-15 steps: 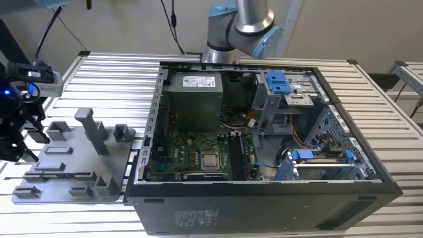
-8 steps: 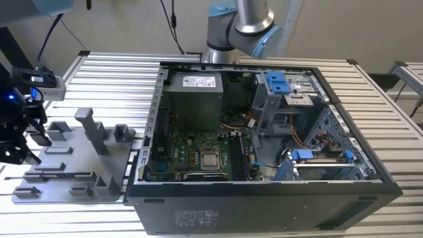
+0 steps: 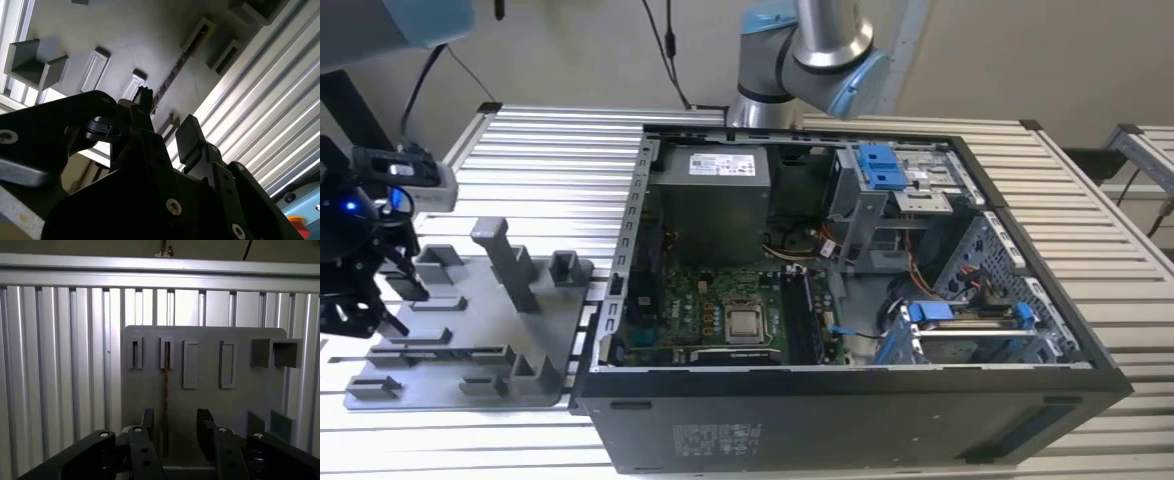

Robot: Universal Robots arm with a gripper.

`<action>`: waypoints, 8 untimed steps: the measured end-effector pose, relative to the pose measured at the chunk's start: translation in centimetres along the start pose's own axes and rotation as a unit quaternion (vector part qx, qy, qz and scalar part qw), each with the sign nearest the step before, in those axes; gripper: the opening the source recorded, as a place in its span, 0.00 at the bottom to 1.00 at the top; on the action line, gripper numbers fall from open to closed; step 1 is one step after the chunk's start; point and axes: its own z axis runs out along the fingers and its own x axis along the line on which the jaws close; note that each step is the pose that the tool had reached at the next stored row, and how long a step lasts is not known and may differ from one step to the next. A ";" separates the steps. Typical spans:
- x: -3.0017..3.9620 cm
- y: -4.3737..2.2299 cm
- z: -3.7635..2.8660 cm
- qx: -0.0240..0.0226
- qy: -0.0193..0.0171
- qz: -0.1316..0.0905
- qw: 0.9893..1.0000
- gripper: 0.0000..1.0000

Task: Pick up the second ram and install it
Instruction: 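Pick up the second ram and move it above second insertion slot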

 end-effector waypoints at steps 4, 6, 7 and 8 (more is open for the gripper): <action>0.04 -0.01 0.52 0.000 0.000 -0.003 1.000 0.48; 0.05 0.00 0.77 0.000 0.000 -0.005 1.000 0.48; 0.06 0.00 0.89 0.000 0.000 -0.005 1.000 0.48; 0.07 0.00 1.02 0.000 0.000 -0.005 1.000 0.48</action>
